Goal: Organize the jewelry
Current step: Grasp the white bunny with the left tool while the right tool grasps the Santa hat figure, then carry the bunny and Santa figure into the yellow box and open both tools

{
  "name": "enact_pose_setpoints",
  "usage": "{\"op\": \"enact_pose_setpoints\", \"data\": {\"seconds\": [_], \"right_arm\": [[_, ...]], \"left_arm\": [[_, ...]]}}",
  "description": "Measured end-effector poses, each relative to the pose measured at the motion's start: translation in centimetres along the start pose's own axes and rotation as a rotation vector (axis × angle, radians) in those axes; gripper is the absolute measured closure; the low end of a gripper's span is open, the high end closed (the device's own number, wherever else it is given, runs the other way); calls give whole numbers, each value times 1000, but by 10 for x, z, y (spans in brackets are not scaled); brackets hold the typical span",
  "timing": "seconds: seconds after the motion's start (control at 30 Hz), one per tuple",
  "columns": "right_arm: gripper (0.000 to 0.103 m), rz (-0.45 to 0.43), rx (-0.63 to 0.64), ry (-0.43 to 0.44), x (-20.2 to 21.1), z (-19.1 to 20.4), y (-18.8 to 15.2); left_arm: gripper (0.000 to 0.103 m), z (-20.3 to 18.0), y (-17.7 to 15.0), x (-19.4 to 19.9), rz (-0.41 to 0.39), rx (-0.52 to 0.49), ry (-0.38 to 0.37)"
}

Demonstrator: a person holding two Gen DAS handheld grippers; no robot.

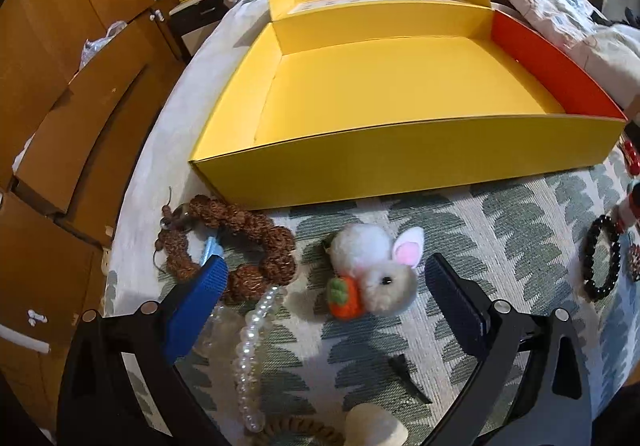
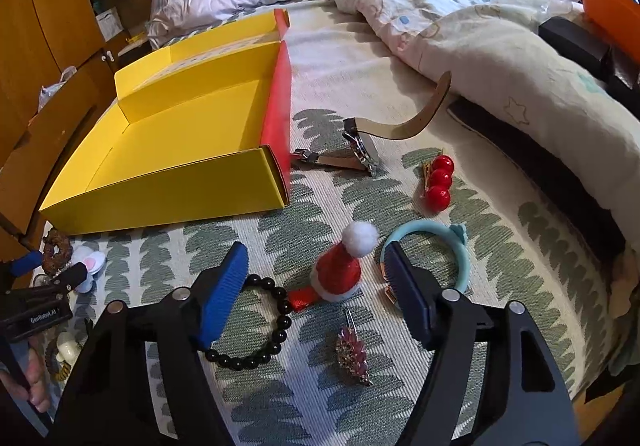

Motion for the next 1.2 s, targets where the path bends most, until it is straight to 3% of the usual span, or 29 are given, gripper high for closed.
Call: {"op": "enact_pose_setpoints", "data": {"seconds": [0.13,0.2,0.37,0.67,0.73,1.07,1.13,1.2], "right_arm": [[45,9,-9,9,-7,0,1],[57,14,-16,13,-11,-1,1],[66,12,-29,26,-11,-3,1],[77,3,-69,62,-6,-9,1],[78,0,-75,72,-5,-10,2],[83,-16,-84,114,0,-10,5],[84,-24,-88,121,2,-10,6],[84,-35,-88,125,5,-10,7]], "left_arm": [[5,-8,1,-1,-3,-14,-5],[5,-10,2,-3,-5,-14,-3],[9,-5,3,-3,-7,-1,-34],[41,6,5,-4,6,22,-113],[56,7,6,-2,8,22,-148],[81,9,8,3,32,38,-269],[94,11,9,4,37,48,-303],[95,14,11,7,36,57,-328]]}}
Point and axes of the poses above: each gripper's, at about its wrist camera, not at the fingertips, and x roughly against the way its jaws point, z to its left, y to its top, the point moved 2 cm from there along -x, roughly the way its jaws point, and after that the axes turned 9 degrees about y, right-handed, at the moved point
